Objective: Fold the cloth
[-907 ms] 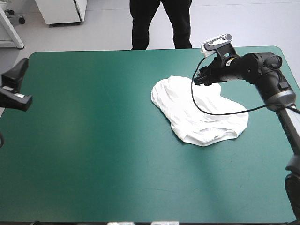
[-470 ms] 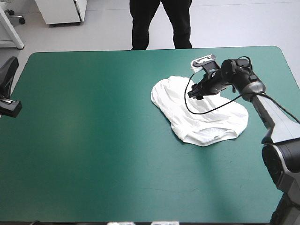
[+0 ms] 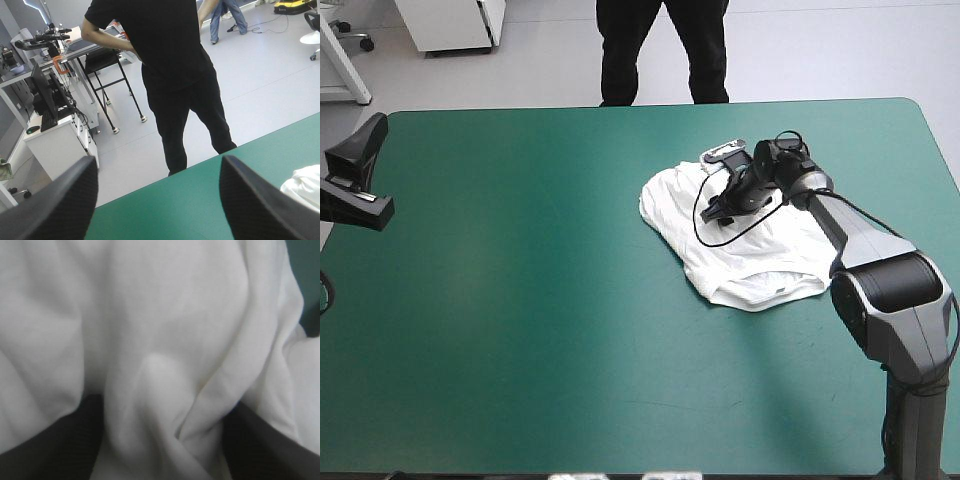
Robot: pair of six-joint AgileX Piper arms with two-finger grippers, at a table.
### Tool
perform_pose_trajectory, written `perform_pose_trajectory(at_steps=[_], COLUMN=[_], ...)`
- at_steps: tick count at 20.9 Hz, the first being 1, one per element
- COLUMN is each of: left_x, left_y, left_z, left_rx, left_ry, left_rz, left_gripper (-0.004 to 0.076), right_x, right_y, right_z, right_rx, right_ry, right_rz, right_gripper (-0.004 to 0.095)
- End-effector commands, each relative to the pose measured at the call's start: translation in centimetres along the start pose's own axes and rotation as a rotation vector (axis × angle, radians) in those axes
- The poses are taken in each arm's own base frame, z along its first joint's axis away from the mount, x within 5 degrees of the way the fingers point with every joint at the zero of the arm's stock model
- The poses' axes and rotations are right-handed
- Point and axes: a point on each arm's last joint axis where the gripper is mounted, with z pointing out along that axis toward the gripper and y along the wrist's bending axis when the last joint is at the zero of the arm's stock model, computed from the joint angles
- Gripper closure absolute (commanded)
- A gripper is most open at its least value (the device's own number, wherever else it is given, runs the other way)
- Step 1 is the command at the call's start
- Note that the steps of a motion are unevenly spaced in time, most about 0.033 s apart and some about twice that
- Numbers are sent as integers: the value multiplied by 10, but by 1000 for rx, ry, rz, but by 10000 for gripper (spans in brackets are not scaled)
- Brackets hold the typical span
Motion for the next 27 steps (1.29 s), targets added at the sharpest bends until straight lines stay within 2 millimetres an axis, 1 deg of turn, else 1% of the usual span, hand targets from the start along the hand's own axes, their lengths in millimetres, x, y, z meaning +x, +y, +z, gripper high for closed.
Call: perform_pose_trajectory(at_steps=[1,3,4,5,7,8,10,11,12,13,14,15,16,17,19,20,21,22,23,24,25,27], left_x=[-9,-7,-4,-3,1,3,5,6,7,8,8,9,10,10,9,9,9,10,11,13,14,20], left_y=[4,4,3,3,3,3,2,2,2,2,2,1,2,3,3,3,3,2,2,2,1,0], left_z=[-5,-5,-5,-5,-6,-6,-6,-6,-7,-7,-7,-7,-7,-7,-7,-7,-7,-7,-7,-7,-8,-9], left_rx=[-24,-23,-22,-19,-17,-14,-10,-9,-7,-6,-6,-4,-11,-19,-19,-19,-16,-13,-11,-7,-5,5], left_ry=[-74,-55,-25,-11,38,54,75,85,94,105,109,123,128,130,120,122,122,130,143,165,182,240], left_rz=[-2,-2,-1,-8,-28,-41,-45,-53,-57,-69,-78,-83,-77,-72,-73,-73,-75,-76,-76,-76,-76,-77], left_gripper=[223,223,223,223,223,223,223,223,223,223,224,225,225,227,256,274,286,290,290,290,287,281], right_x=[-12,-13,-15,-15,-17,-20,-24,-25,-24,-23,-22,-21,-19,-19,-22,-27,-30,-35,-36,-35,-34,-31], right_y=[21,31,41,47,80,94,129,150,167,191,199,215,223,223,220,214,210,205,201,197,194,186], right_z=[-3,2,2,1,-8,-16,-34,-42,-45,-48,-48,-48,-48,-49,-55,-64,-73,-85,-97,-113,-121,-146], right_rx=[-96,-166,-242,-284,-439,-467,-493,-510,-524,-538,-540,-540,-515,-478,-408,-370,-356,-341,-329,-309,-284,-208], right_ry=[-57,-64,-76,-74,-34,-38,-63,-74,-71,-78,-84,-90,-82,-67,-40,-60,-76,-97,-108,-121,-127,-142], right_rz=[-15,-26,-27,-21,-58,-83,-163,-208,-242,-287,-297,-326,-351,-364,-353,-347,-324,-309,-313,-321,-327,-331], right_gripper=[512,716,930,912,916,915,916,915,915,915,915,914,897,857,703,584,488,376,311,289,291,294])
